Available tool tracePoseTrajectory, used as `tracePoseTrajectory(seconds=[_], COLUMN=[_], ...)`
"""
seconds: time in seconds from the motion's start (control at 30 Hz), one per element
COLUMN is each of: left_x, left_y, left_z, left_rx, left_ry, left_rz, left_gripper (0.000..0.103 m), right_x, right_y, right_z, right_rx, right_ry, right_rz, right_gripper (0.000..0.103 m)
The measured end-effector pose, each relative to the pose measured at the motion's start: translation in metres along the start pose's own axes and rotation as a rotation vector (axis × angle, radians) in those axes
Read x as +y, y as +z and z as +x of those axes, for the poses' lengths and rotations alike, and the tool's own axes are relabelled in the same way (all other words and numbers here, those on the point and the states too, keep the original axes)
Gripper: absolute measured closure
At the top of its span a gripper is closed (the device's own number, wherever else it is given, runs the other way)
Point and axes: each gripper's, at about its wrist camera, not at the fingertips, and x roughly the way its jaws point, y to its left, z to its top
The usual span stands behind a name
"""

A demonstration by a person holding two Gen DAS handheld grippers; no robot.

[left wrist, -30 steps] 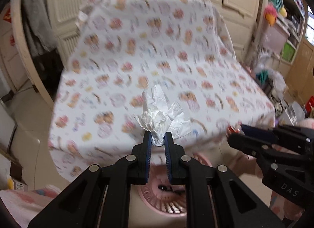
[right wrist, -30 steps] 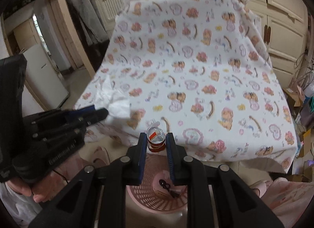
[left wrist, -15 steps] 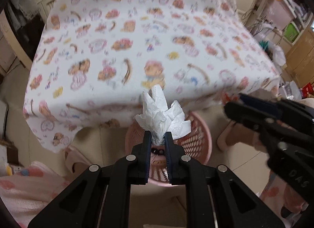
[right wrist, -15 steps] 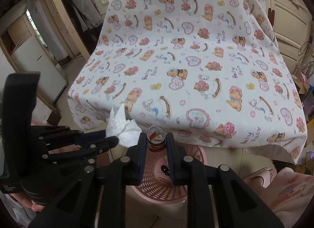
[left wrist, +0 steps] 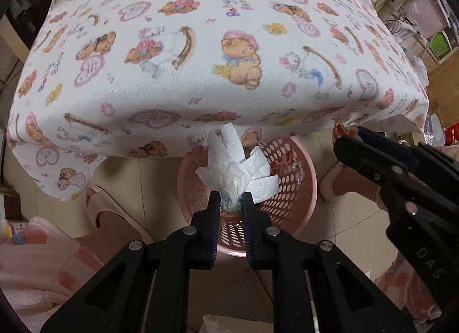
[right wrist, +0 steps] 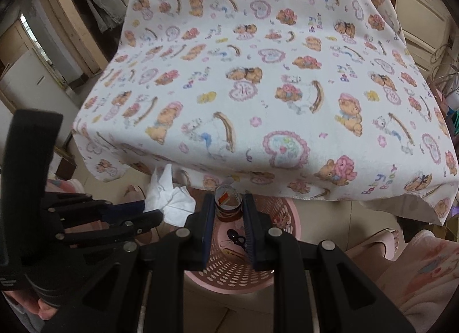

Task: Collect trash
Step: 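Carry the bottle and tissue off the table down over the pink basket, then open both tools to drop the tissue and bottle into the basket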

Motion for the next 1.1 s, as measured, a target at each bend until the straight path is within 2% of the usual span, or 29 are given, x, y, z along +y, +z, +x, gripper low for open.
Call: tracePoseTrajectory(seconds=[0.3,0.43,0.77,0.87,0.93,1.0,1.1], left_x=[-0.006,-0.014,-0.007,-0.007,-0.008,-0.008,-0.007], left_y=[-0.007,-0.007,-0.006,-0.007,-0.007,-0.007,-0.008], left_z=[0.036,0.049,0.060,0.063,0.064,0.064,0.064], left_rx=[0.104,0.126,0.176,0.194,0.202,0.205,0.203], left_ry=[0.024,0.042,0.063,0.062,0.062,0.057,0.060], left_rz=[0.014,0.034,0.009,0.008,0.009,0.007,0.004], left_gripper=[0.089,0.089,0.089,0.086,0.084,0.084,0.082], right_x=[-0.001,-0.001,-0.004,-0.008,-0.012,-0.015,-0.018], right_y=[-0.005,-0.007,-0.009,-0.011,-0.013,-0.014,-0.014], right_z=[0.023,0.030,0.034,0.039,0.043,0.046,0.050], right_rx=[0.050,0.073,0.085,0.103,0.115,0.119,0.130], right_ry=[-0.038,-0.032,-0.047,-0.052,-0.059,-0.072,-0.072], right_rz=[0.007,0.023,0.024,0.036,0.043,0.047,0.054], right_gripper=[0.084,0.084,0.084,0.084,0.079,0.068,0.068])
